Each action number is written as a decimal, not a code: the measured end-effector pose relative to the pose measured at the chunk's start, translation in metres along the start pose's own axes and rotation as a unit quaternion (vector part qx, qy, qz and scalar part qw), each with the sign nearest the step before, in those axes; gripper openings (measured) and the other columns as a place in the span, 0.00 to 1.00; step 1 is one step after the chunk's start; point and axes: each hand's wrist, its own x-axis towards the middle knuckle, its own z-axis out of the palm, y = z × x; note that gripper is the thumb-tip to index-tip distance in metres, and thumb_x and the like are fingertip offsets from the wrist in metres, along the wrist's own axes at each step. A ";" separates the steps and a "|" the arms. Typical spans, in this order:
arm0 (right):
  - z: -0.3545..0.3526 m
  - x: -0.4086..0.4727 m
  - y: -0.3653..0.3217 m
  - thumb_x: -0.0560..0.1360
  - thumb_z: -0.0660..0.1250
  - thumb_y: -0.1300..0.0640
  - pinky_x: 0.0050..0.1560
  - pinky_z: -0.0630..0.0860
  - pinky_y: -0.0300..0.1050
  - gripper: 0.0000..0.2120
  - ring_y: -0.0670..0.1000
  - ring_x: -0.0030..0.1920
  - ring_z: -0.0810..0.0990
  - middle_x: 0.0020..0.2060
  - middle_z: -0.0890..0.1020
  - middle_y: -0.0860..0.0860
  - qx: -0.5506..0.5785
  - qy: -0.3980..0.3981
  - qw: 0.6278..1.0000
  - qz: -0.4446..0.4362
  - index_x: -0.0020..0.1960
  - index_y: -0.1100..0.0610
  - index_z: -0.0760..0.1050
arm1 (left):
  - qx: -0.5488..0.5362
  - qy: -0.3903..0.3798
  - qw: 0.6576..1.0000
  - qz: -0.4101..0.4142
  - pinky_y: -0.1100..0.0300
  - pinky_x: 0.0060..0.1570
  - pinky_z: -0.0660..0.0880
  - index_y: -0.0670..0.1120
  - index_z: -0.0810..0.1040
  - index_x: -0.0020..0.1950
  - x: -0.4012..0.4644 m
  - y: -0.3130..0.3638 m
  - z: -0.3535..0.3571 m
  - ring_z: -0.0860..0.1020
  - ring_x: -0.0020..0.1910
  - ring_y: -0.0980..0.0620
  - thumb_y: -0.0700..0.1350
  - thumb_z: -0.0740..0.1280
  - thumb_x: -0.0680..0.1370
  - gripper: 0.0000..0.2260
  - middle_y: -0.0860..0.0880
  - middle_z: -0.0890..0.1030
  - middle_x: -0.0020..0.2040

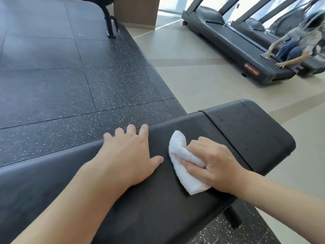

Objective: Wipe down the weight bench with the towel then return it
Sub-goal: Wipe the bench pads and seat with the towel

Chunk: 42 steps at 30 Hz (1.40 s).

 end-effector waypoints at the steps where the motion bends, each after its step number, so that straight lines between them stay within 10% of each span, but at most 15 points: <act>1: 0.001 0.007 0.007 0.78 0.64 0.43 0.36 0.69 0.50 0.15 0.49 0.37 0.68 0.34 0.69 0.44 0.000 0.006 1.000 0.005 0.40 0.50 0.66 | 0.001 0.001 1.000 -0.004 0.41 0.71 0.67 0.52 0.52 0.82 0.001 0.000 0.001 0.68 0.73 0.41 0.73 0.56 0.77 0.41 0.46 0.67 0.76; 6: 0.018 0.111 0.035 0.81 0.59 0.40 0.47 0.74 0.52 0.14 0.57 0.50 0.79 0.46 0.83 0.48 -0.082 0.038 0.983 0.161 0.53 0.49 0.76 | 0.004 0.023 1.000 0.003 0.35 0.72 0.64 0.50 0.51 0.83 0.003 0.011 0.007 0.66 0.75 0.40 0.75 0.52 0.77 0.42 0.45 0.65 0.78; 14: 0.026 0.077 -0.004 0.81 0.62 0.42 0.44 0.67 0.48 0.13 0.53 0.48 0.77 0.45 0.81 0.45 -0.027 0.062 0.995 0.072 0.61 0.48 0.75 | -0.034 0.033 0.999 0.025 0.36 0.71 0.67 0.54 0.57 0.80 0.010 0.004 0.010 0.69 0.74 0.42 0.79 0.48 0.69 0.46 0.48 0.69 0.76; 18: 0.005 0.029 0.018 0.80 0.65 0.43 0.40 0.68 0.49 0.13 0.47 0.40 0.68 0.34 0.68 0.42 0.013 0.003 1.000 0.007 0.42 0.44 0.62 | -0.039 0.025 0.998 0.046 0.36 0.76 0.61 0.53 0.51 0.83 0.009 0.010 0.009 0.60 0.80 0.44 0.81 0.52 0.67 0.51 0.49 0.58 0.83; 29: 0.009 0.096 0.081 0.81 0.60 0.39 0.45 0.68 0.50 0.15 0.60 0.50 0.80 0.46 0.83 0.52 -0.102 0.065 0.980 0.156 0.57 0.48 0.75 | -0.071 0.108 0.987 0.093 0.37 0.78 0.56 0.55 0.61 0.81 0.017 0.025 0.025 0.58 0.81 0.47 0.67 0.53 0.81 0.31 0.51 0.60 0.83; 35: -0.016 -0.029 0.026 0.78 0.64 0.43 0.40 0.71 0.52 0.14 0.49 0.39 0.69 0.34 0.69 0.46 -0.021 0.022 0.997 0.077 0.43 0.44 0.60 | -0.073 0.104 0.988 0.089 0.38 0.79 0.56 0.54 0.62 0.81 0.017 0.028 0.025 0.58 0.82 0.47 0.66 0.52 0.80 0.31 0.50 0.60 0.83; 42: -0.024 -0.041 0.057 0.79 0.60 0.42 0.39 0.68 0.51 0.13 0.53 0.35 0.69 0.33 0.70 0.45 -0.073 0.027 0.997 0.020 0.43 0.50 0.67 | -0.067 0.097 0.989 0.094 0.42 0.78 0.57 0.56 0.64 0.79 0.014 0.030 0.022 0.59 0.81 0.47 0.67 0.48 0.76 0.34 0.52 0.61 0.82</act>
